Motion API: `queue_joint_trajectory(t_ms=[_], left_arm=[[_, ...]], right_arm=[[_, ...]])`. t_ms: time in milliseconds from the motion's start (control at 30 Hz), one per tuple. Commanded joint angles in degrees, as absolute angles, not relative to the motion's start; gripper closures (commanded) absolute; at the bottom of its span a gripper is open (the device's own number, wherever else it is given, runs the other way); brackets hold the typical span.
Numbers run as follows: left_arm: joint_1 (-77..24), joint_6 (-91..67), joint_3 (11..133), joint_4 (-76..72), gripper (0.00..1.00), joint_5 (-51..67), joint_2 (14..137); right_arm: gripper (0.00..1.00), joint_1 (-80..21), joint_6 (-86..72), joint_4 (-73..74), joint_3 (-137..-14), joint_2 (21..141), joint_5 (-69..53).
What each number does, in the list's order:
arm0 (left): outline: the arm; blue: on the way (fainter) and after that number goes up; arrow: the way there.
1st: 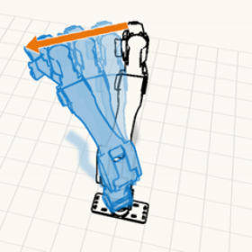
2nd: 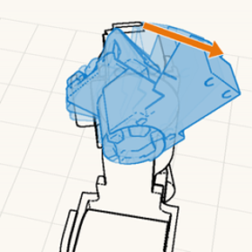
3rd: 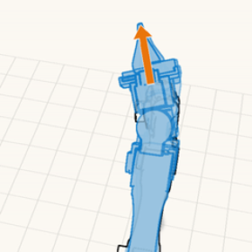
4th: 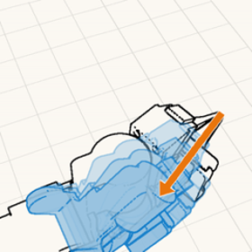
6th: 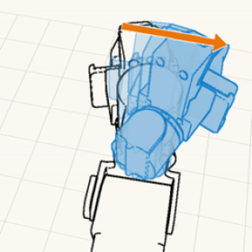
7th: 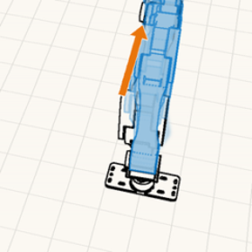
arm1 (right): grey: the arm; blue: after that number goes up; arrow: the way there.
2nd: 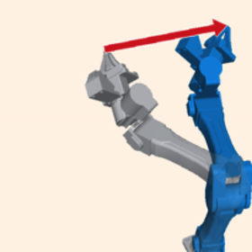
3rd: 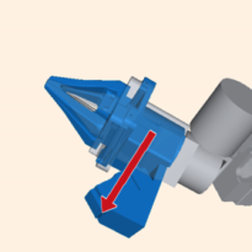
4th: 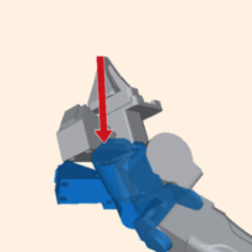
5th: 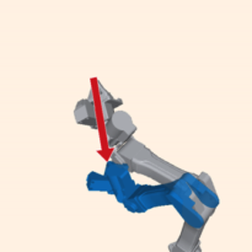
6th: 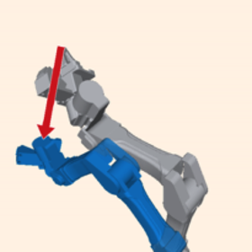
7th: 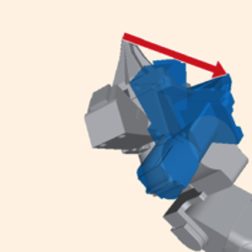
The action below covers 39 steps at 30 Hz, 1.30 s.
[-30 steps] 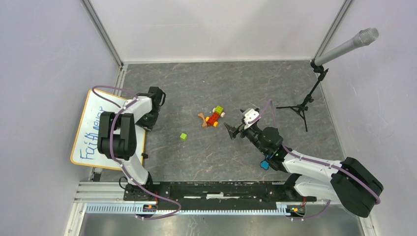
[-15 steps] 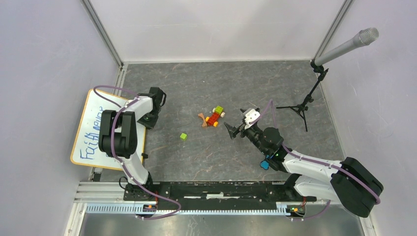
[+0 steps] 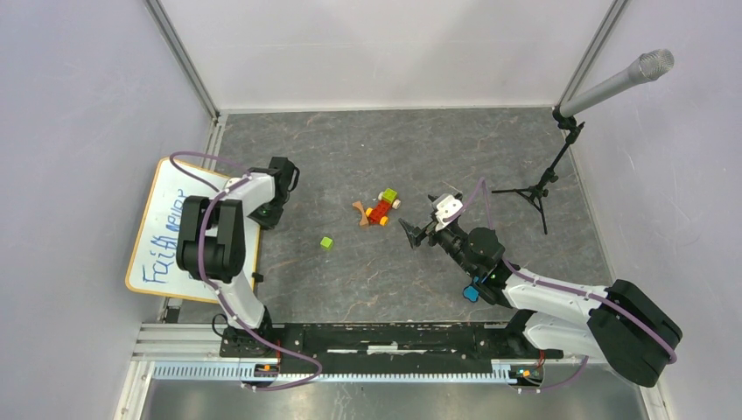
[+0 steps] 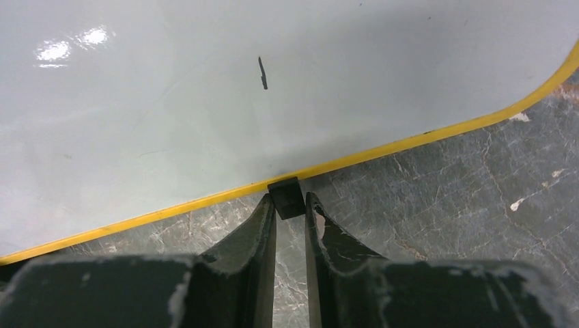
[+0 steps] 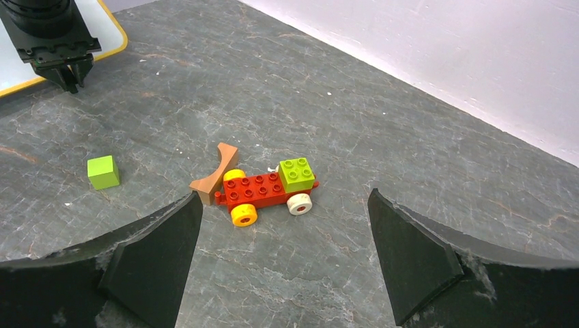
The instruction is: Erase the whiteboard
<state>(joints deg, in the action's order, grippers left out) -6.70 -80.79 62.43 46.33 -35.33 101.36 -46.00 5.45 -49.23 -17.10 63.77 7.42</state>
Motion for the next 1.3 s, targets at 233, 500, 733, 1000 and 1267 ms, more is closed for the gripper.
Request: queue_joint_trajectory(t_ms=[233,500,733,1000,1267], left_arm=[[-19.4,-89.1,63.4,45.9,0.98,-32.8,102.1],[-28.7,-93.0,69.5,47.4,0.98,-31.6,105.9],[-35.8,-95.6,76.7,49.7,0.98,-31.7,110.6],[-39.8,-93.9,80.7,49.7,0.71,-30.1,111.8],[-41.8,-84.7,80.1,49.6,0.18,-30.9,102.4]], right_arm=[[0.03,-46.1,6.1,-51.5,-16.9,62.7,8.0],[0.03,-46.1,6.1,-51.6,-16.5,62.6,8.6],[0.03,-46.1,6.3,-51.8,-16.2,61.9,9.5],[0.03,-46.1,6.4,-50.7,-15.7,60.3,11.0],[0.03,-46.1,6.5,-45.5,-16.3,58.1,14.7]])
